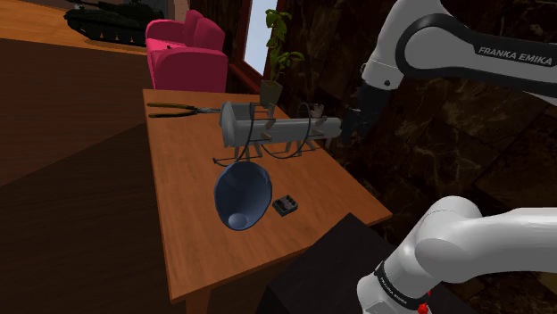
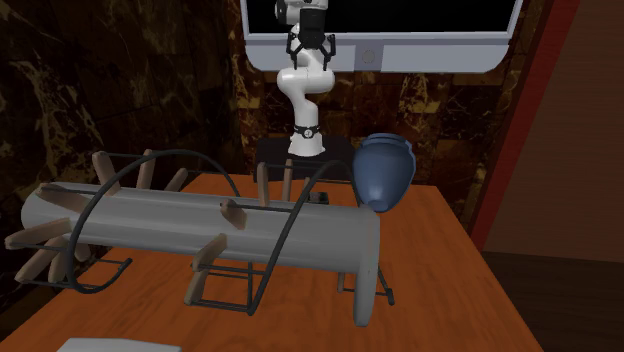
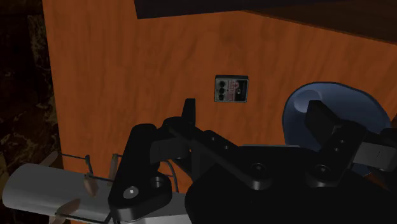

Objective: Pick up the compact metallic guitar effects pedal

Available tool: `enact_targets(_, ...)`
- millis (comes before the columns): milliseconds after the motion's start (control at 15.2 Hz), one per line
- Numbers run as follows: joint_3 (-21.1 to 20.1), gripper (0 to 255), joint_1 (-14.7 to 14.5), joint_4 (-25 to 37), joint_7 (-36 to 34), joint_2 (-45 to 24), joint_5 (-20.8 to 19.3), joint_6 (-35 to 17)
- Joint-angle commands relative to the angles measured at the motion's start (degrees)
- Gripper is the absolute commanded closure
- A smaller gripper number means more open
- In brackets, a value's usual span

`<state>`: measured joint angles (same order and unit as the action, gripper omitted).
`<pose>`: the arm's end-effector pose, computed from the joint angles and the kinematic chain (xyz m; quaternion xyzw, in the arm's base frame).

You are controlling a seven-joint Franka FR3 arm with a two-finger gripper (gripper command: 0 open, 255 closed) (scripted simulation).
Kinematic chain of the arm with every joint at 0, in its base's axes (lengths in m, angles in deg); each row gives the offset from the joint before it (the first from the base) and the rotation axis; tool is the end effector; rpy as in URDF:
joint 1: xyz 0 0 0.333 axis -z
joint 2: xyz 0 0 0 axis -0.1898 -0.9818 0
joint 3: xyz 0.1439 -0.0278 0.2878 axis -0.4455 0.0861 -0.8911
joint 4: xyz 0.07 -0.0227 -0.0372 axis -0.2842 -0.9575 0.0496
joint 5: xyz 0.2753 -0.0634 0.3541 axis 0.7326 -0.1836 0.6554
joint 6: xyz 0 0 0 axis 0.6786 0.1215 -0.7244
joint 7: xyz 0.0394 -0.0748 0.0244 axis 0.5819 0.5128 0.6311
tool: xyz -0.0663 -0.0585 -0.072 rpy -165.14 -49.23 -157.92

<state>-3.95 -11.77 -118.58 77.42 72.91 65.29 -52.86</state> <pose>0.3636 -0.0197 0.5474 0.9989 -0.0395 -0.0009 0.0249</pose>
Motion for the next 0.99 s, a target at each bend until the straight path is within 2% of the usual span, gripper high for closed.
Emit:
enact_targets(0,0.0,0,0.0,0.0,0.0,0.0,0.0,0.0)
enact_targets(462,-7.4,0,3.7,-8.7,-18.5,-6.2,1.1,-15.0)
enact_targets(924,-14.9,0,8.9,-11.7,-38.4,-19.2,-0.8,-30.1)
